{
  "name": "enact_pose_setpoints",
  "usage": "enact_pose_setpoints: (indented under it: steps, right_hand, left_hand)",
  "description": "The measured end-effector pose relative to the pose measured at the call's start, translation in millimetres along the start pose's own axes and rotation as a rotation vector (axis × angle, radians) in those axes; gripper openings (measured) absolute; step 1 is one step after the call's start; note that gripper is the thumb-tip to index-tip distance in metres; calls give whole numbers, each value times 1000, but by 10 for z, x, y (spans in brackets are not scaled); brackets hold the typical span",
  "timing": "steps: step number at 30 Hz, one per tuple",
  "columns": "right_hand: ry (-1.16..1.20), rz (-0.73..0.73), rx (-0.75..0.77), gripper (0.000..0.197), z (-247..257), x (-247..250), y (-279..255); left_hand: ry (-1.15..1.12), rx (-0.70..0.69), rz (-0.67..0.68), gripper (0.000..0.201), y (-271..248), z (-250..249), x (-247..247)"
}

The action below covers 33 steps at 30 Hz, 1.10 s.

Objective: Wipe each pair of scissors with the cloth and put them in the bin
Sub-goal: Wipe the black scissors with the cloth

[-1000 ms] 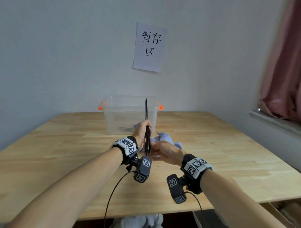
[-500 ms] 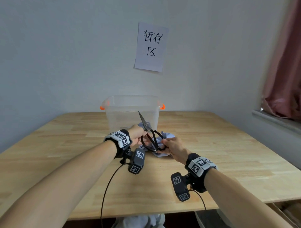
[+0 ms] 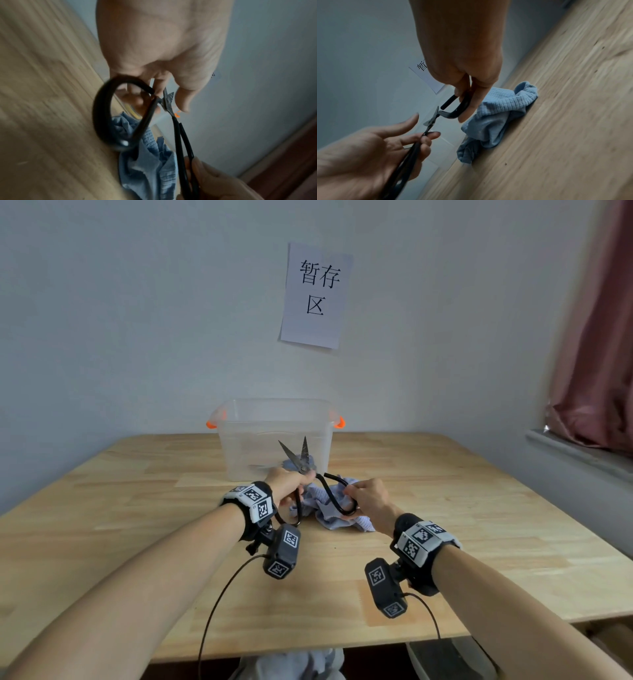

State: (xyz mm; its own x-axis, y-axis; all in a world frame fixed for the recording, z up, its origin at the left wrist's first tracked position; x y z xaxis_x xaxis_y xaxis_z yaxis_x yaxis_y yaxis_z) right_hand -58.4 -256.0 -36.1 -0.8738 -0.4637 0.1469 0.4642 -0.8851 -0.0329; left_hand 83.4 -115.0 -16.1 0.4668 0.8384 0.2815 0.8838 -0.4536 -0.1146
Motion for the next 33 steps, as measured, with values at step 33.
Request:
enact_pose_setpoints:
  steps: [33]
  right_hand:
    - [-676,-85,-59,44,-629,536,435]
  left_hand:
    - [736,-290,-210,75,143,66,130]
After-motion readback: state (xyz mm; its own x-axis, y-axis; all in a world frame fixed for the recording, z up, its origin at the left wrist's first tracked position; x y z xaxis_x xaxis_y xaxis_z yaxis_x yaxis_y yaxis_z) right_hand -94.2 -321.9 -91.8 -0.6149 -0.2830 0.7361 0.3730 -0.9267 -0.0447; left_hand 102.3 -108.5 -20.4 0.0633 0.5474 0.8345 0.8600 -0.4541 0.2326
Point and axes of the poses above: each hand's wrist, its own y-axis towards the middle knuckle, its own x-axis out of the back of the hand, z = x × y, the point moved 10 cm from there along y, towards the middle knuckle, and after that the axes turned 13 degrees about -z, right-handed, at the moved point
